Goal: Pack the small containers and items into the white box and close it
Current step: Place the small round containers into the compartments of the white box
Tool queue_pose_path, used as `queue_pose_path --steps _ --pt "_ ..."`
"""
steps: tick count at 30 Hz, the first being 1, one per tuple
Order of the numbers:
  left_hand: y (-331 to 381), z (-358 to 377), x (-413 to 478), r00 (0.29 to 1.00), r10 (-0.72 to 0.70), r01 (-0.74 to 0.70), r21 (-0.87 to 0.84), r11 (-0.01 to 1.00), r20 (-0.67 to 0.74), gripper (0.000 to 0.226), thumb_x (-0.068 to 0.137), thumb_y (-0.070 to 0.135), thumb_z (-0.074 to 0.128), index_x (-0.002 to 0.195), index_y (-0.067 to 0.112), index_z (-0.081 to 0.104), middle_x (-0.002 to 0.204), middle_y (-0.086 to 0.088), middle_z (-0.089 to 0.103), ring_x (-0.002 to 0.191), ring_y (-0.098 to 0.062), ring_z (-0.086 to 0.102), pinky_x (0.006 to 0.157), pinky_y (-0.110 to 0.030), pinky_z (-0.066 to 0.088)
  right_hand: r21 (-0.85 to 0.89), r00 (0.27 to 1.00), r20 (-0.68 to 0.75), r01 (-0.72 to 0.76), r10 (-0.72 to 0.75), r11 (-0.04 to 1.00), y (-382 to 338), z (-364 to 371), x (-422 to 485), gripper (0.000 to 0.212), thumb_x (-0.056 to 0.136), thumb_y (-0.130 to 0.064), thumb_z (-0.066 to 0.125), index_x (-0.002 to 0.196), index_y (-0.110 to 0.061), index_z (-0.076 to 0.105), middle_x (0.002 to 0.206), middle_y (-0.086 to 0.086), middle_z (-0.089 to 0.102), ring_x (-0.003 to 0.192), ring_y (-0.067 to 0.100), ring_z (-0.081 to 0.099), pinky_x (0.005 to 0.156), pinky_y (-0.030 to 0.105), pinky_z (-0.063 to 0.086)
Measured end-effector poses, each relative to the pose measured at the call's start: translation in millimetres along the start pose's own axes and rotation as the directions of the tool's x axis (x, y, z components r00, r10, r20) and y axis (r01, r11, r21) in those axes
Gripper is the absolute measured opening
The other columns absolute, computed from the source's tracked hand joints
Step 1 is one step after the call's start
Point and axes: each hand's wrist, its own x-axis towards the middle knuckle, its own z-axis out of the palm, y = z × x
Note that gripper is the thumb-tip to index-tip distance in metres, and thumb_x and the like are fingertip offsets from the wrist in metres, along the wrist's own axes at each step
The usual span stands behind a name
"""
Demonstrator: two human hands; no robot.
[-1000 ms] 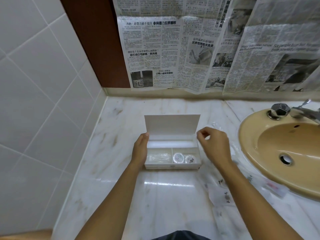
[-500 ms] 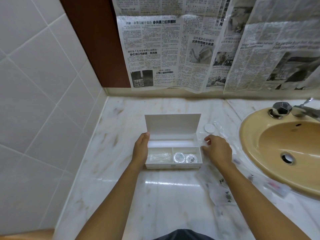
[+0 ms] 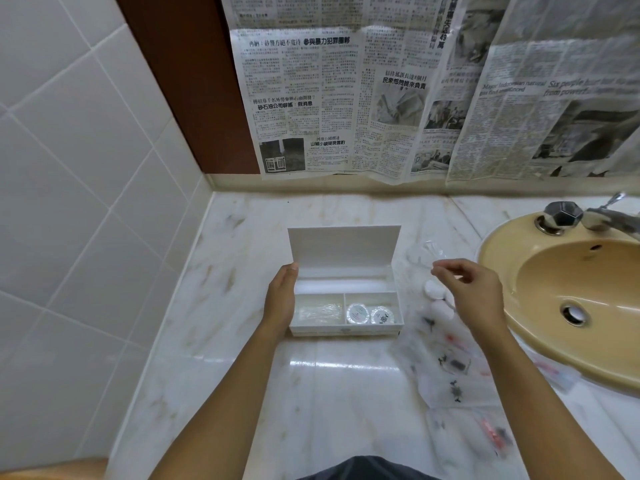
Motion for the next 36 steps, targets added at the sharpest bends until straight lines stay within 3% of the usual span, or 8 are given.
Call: queue_pose_path --steps 4,11,15,19,23,30,33,36 --pt "0.8 1.3 -0.8 1.0 0.0 0.0 0.0 1.0 0.007 0.022 0.106 0.035 0.041 0.117 0.029 0.059 0.11 0.025 0.06 0.103 0.014 0.051 0.086 -0.008 0.034 0.099 0.984 0.145 0.093 -0.107 0.991 -26.0 2.6 -7.1 0.006 0.086 -0.015 0.073 0.089 -0.019 0.076 0.083 -0.014 0.074 0.058 0.009 0.047 0.054 0.009 0.041" --pt "0.7 1.2 -1.0 1.0 -0.001 0.001 0.006 1.0 -0.003 0.025 0.106 0.036 0.04 0.119 0.028 0.06 0.111 0.024 0.061 0.106 0.009 0.053 0.092 -0.015 0.034 -0.066 0.886 0.424 0.237 -0.188 0.969 -39.3 66.7 -33.1 0.007 0.083 -0.018 0.075 0.086 -0.024 0.077 0.083 -0.014 0.074 0.054 0.002 0.049 0.061 0.013 0.044" --pt "-0.4 1.0 0.3 1.0 0.009 -0.009 0.013 1.0 0.002 0.031 0.105 0.037 0.039 0.119 0.023 0.062 0.115 0.014 0.065 0.109 0.001 0.056 0.091 -0.017 0.038 -0.283 0.818 0.551 0.371 -0.167 0.885 -36.7 103.4 -44.9 0.007 0.084 -0.027 0.074 0.09 -0.028 0.077 0.086 -0.015 0.074 0.069 -0.004 0.059 0.071 0.018 0.047" --pt "-1.4 0.1 1.0 1.0 0.024 -0.024 0.019 1.0 -0.002 0.034 0.105 0.037 0.04 0.122 0.018 0.063 0.119 0.008 0.066 0.114 -0.006 0.057 0.086 -0.012 0.039 -0.43 0.789 0.591 0.482 -0.165 0.764 -34.0 119.9 -49.4 0.016 0.086 -0.031 0.07 0.101 -0.026 0.074 0.095 -0.01 0.073 0.091 0.009 0.064 0.074 0.024 0.047" --pt "0.3 0.3 0.2 1.0 0.026 -0.026 0.017 1.0 0.008 0.034 0.105 0.038 0.039 0.122 0.02 0.063 0.119 0.009 0.066 0.112 -0.001 0.057 0.087 -0.012 0.039 -0.414 0.815 0.533 0.485 -0.226 0.77 -35.9 113.4 -47.0 0.018 0.085 -0.039 0.068 0.098 -0.028 0.073 0.09 -0.012 0.068 0.083 0.007 0.06 0.07 0.024 0.047" --pt "1.0 0.0 -1.3 1.0 0.016 -0.016 -0.002 1.0 0.002 0.029 0.106 0.034 0.04 0.122 0.024 0.062 0.116 0.017 0.064 0.106 0.012 0.053 0.083 -0.005 0.037 -0.356 0.975 0.095 0.22 -0.199 0.908 -13.3 62.9 -18.8 0.022 0.092 -0.028 0.058 0.075 -0.021 0.069 0.073 -0.009 0.067 0.069 0.011 0.062 0.064 0.03 0.048" --pt "3.5 1.3 -2.3 1.0 0.013 -0.013 -0.007 1.0 -0.002 0.024 0.106 0.033 0.04 0.119 0.028 0.06 0.112 0.023 0.062 0.101 0.016 0.053 0.079 0.0 0.036 -0.47 0.992 0.023 0.123 -0.127 0.874 11.5 45.7 -0.9 0.017 0.09 -0.031 0.06 0.08 -0.021 0.069 0.085 -0.003 0.067 0.073 0.017 0.06 0.065 0.032 0.045" --pt "5.0 2.1 -4.3 1.0 0.015 -0.015 -0.007 1.0 -0.002 0.023 0.106 0.032 0.04 0.119 0.029 0.059 0.109 0.027 0.06 0.096 0.021 0.052 0.074 0.005 0.035 -0.687 0.996 0.088 0.068 -0.01 0.723 34.3 40.2 11.7 0.033 0.081 -0.052 0.069 0.098 -0.023 0.073 0.107 0.0 0.061 0.089 0.022 0.063 0.085 0.038 0.043"
